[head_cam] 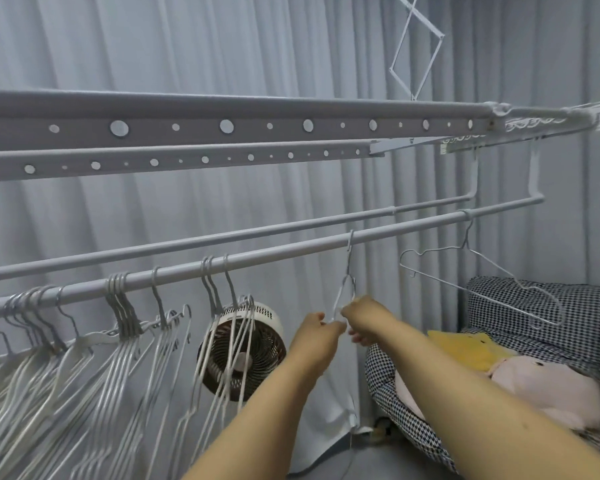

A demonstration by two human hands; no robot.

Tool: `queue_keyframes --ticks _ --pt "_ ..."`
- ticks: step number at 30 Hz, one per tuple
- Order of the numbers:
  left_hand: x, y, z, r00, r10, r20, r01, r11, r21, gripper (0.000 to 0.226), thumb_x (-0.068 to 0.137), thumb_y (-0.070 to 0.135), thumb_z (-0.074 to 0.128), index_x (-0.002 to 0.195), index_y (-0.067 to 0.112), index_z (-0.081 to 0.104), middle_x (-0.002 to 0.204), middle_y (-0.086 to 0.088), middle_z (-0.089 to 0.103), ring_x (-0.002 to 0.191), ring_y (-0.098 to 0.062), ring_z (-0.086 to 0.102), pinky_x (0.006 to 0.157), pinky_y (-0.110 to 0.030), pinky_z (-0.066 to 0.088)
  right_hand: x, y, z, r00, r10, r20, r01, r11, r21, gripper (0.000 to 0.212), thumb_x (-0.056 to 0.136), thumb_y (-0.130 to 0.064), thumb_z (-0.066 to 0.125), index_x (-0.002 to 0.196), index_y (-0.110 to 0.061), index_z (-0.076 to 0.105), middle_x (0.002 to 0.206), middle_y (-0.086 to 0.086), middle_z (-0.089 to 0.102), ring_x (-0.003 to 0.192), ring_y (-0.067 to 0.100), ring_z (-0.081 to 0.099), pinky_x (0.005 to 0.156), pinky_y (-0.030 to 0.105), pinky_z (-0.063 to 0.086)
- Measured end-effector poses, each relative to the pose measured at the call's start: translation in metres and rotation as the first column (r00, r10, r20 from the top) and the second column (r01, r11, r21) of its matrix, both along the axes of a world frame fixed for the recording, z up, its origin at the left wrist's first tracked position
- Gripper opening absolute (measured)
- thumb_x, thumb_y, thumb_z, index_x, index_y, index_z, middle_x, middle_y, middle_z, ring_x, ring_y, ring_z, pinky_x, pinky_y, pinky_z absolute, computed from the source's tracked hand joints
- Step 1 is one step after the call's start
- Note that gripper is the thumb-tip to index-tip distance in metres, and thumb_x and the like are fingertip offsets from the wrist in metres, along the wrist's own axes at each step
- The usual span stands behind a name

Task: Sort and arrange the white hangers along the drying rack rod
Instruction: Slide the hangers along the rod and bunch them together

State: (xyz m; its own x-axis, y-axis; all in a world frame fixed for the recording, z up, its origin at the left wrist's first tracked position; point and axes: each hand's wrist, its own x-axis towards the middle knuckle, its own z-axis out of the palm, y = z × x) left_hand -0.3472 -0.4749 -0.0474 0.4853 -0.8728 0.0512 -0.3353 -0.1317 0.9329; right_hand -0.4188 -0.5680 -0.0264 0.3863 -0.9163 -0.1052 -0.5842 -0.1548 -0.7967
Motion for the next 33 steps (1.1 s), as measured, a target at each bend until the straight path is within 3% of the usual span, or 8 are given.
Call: queue_keyframes --ticks 6,10,13,19,23,26,30,33 --pt "-0.007 -0.014 -0.018 0.993 0.014 -0.116 -0.024 0.996 -0.09 0.02 0.096 0.012 0.046 0.11 0.007 0.059 0.096 -0.009 0.066 0.065 -0.016 0.061 0.062 -0.028 0.054 0.004 0.008 -0.024 0.933 0.017 0.359 -0.034 0.999 0.041 0.042 0.098 -0.044 0.036 0.118 -0.012 0.055 0.093 0.008 0.058 0.076 0.021 0.053 0.074 0.035 0.046" --pt "-0.004 -0.015 -0.014 0.996 0.029 -0.089 -0.041 0.99 -0.135 0.023 0.101 0.013 0.042 0.103 0.011 0.064 0.096 -0.011 0.067 0.051 -0.013 0.054 0.051 -0.024 0.053 0.005 0.009 -0.027 0.92 0.039 0.39 -0.057 0.998 0.035 0.052 0.1 -0.047 0.029 0.129 -0.01 0.051 0.112 0.01 0.06 0.098 0.024 0.058 0.09 0.039 0.048" --pt "-0.004 -0.019 -0.004 0.996 0.049 -0.074 -0.063 0.977 -0.203 0.025 0.103 0.014 0.04 0.111 0.01 0.064 0.082 -0.006 0.062 0.041 -0.009 0.049 0.042 -0.02 0.045 0.004 0.009 -0.025 0.902 0.074 0.425 -0.086 0.996 0.008 0.053 0.101 -0.048 0.024 0.128 -0.013 0.053 0.101 0.005 0.057 0.096 0.022 0.053 0.094 0.04 0.045" --pt "0.01 -0.037 0.021 0.979 0.203 0.031 -0.188 0.948 -0.255 0.025 0.1 0.016 0.044 0.117 0.018 0.062 0.092 -0.004 0.063 0.072 -0.022 0.063 0.056 -0.024 0.046 0.002 0.011 -0.027 0.867 0.095 0.489 -0.073 0.995 -0.065 0.049 0.102 -0.045 0.023 0.129 -0.016 0.052 0.11 0.012 0.059 0.103 0.026 0.055 0.1 0.046 0.044" --pt "0.019 -0.047 0.035 0.969 0.245 0.032 -0.229 0.938 -0.26 0.023 0.099 0.011 0.045 0.112 0.014 0.063 0.086 -0.004 0.061 0.063 -0.017 0.057 0.054 -0.025 0.046 0.0 0.005 -0.031 0.855 0.054 0.516 -0.002 0.995 -0.102 0.048 0.101 -0.043 0.028 0.113 -0.006 0.055 0.094 0.007 0.057 0.091 0.022 0.053 0.082 0.036 0.044" --pt "0.025 -0.04 0.031 0.957 0.278 0.083 -0.244 0.927 -0.285 0.02 0.097 0.015 0.05 0.109 0.016 0.065 0.089 -0.002 0.065 0.073 -0.018 0.059 0.069 -0.034 0.051 -0.001 -0.003 -0.039 0.858 0.014 0.514 0.029 0.997 -0.076 0.037 0.1 -0.045 0.032 0.109 -0.016 0.053 0.09 -0.001 0.058 0.092 0.018 0.054 0.072 0.03 0.037" --pt "0.027 -0.013 0.028 0.914 0.368 0.167 -0.288 0.883 -0.369 0.012 0.091 0.025 0.061 0.103 0.025 0.063 0.088 0.002 0.069 0.083 -0.011 0.063 0.076 -0.033 0.052 -0.003 -0.015 -0.055 0.864 -0.091 0.496 0.124 0.992 -0.032 0.031 0.096 -0.036 0.044 0.081 -0.011 0.053 0.074 0.009 0.054 0.067 0.018 0.047 0.06 0.029 0.031" --pt "0.024 0.011 0.031 0.904 0.4 0.153 -0.301 0.848 -0.437 0.017 0.086 0.026 0.068 0.102 0.03 0.061 0.08 0.003 0.07 0.08 -0.009 0.065 0.07 -0.027 0.049 -0.004 -0.025 -0.062 0.879 -0.194 0.435 0.228 0.973 -0.028 0.027 0.091 -0.041 0.048 0.096 -0.015 0.051 0.09 0.007 0.057 0.08 0.024 0.054 0.07 0.03 0.036"
